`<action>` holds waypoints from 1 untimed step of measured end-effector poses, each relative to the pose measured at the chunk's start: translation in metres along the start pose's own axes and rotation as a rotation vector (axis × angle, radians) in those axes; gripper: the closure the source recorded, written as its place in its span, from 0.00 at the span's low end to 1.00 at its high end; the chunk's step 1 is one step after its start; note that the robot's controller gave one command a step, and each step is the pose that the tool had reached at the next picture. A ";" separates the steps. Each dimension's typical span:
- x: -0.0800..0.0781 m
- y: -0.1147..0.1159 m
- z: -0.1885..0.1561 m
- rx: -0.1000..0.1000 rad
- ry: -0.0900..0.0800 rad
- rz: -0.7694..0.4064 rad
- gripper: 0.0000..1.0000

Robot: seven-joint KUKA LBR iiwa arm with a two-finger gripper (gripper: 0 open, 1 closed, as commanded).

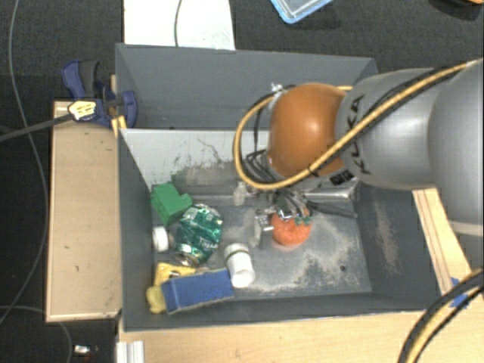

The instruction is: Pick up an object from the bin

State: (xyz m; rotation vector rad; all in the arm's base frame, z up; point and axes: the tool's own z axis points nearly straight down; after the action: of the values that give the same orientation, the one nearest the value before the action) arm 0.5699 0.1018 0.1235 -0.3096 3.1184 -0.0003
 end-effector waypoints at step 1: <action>-0.005 -0.027 -0.007 -0.003 -0.003 0.038 0.00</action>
Offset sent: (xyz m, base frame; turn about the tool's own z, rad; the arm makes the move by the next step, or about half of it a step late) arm -0.0133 -0.0684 0.0226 -0.0630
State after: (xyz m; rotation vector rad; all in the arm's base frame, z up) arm 0.5803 0.0759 0.1304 -0.2509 3.1214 0.0057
